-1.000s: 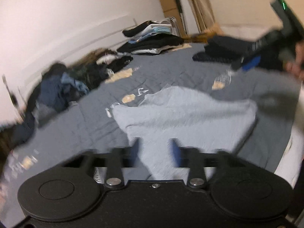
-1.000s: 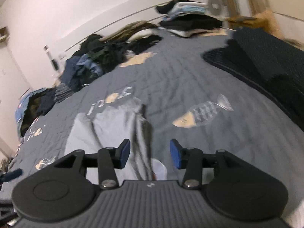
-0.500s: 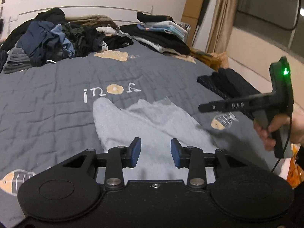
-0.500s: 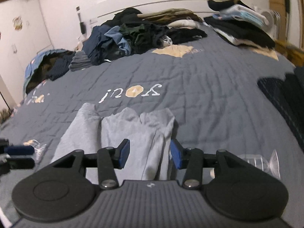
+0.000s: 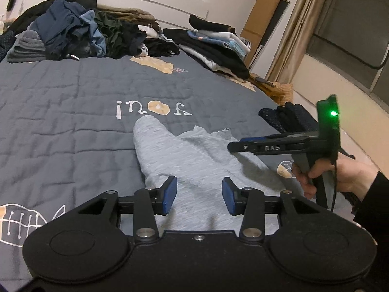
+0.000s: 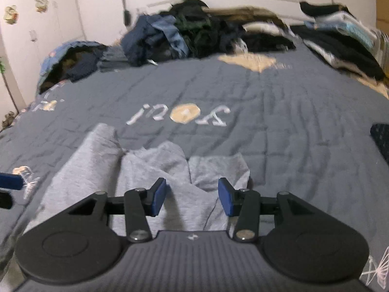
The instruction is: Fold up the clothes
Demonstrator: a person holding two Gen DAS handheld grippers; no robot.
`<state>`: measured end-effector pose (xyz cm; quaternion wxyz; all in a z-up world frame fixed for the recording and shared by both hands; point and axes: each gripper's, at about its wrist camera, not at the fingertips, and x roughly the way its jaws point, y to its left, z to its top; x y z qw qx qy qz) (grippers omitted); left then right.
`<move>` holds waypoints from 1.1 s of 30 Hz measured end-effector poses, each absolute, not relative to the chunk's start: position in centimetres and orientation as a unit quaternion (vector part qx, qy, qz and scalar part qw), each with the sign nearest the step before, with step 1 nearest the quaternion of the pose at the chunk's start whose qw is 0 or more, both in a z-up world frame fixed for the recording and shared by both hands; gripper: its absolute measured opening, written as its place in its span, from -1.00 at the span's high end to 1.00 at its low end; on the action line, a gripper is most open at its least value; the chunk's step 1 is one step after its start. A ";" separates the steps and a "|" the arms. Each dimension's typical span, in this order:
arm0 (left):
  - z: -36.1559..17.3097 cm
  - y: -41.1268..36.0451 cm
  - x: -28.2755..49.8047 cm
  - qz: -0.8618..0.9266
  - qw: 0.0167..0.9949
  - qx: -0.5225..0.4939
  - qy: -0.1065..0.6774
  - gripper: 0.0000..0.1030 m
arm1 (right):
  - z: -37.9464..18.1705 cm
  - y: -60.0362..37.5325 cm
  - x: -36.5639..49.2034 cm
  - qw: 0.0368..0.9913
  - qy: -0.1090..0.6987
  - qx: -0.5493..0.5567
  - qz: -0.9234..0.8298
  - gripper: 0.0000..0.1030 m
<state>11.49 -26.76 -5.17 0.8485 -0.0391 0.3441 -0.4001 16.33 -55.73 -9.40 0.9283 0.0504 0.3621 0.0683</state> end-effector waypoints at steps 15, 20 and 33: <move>-5.1 -26.6 11.6 -0.384 0.858 -0.029 0.339 0.19 | -6.9 -57.1 14.5 0.955 0.293 0.046 0.021 0.92; -5.4 -26.9 11.5 -0.382 0.859 -0.015 0.340 0.14 | -9.9 -57.4 15.7 0.935 0.353 0.044 0.009 0.85; -5.3 -27.1 11.1 -0.382 0.861 -0.005 0.335 0.10 | -10.3 -56.6 17.2 0.939 0.328 0.095 0.036 0.12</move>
